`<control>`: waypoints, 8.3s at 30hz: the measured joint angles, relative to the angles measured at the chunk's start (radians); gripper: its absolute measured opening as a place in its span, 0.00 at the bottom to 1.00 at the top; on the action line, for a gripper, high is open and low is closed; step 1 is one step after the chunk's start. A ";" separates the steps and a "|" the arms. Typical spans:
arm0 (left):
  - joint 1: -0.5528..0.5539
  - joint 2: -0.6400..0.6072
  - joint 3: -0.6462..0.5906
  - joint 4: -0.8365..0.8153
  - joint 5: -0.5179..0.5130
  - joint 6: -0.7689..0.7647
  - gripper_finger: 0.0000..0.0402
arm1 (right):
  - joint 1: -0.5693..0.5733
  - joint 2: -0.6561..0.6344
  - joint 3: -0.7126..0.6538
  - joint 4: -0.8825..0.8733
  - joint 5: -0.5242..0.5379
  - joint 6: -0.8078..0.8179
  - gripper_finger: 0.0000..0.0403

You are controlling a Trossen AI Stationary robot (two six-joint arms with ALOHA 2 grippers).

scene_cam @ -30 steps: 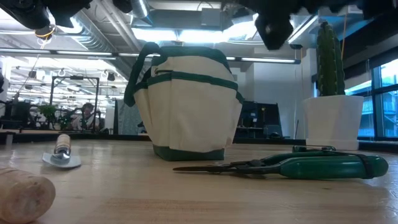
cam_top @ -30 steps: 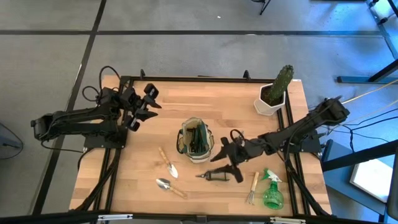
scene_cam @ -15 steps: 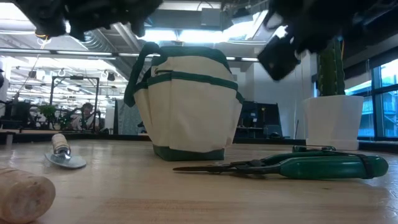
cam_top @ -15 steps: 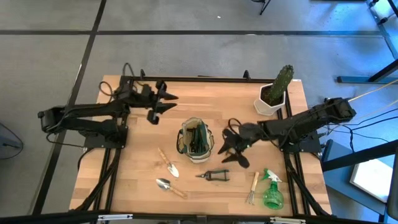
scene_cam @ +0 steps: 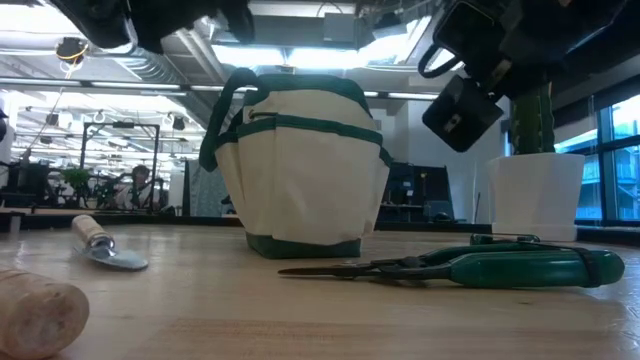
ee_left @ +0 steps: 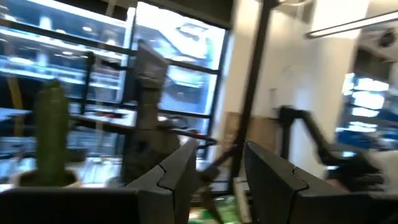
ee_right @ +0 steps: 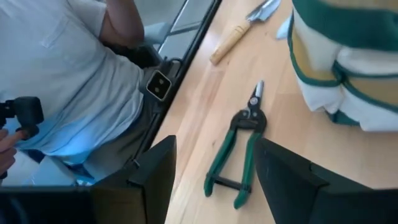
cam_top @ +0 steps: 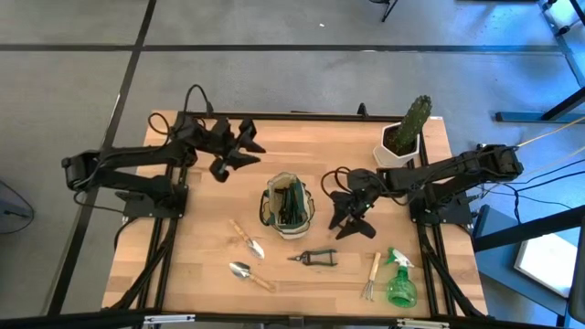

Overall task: Pick & Place Garden tools in Gardening bag
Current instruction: Put the bottom green fruit pruner into the green gardening bag

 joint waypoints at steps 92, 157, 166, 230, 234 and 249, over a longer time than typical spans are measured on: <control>-0.811 -0.014 0.000 0.020 -0.609 0.186 0.32 | 0.367 0.541 0.543 -0.633 0.685 -0.036 0.54; -0.818 -0.016 0.000 0.010 -0.843 0.246 0.32 | 0.636 0.506 0.985 -1.398 1.614 0.754 0.06; -0.833 -0.024 0.000 -0.117 -1.310 0.283 0.32 | 0.617 0.506 0.985 -1.495 1.858 0.887 0.06; -0.638 0.228 0.021 0.081 -1.319 0.263 0.32 | 0.362 0.578 0.987 -0.674 2.078 -0.026 0.06; -0.624 0.225 0.018 0.070 -1.315 0.254 0.32 | 0.366 0.580 0.984 -0.673 2.057 -0.023 0.06; -0.611 0.226 0.017 0.070 -1.276 0.216 0.32 | 0.366 0.578 0.984 -0.673 2.155 0.008 0.06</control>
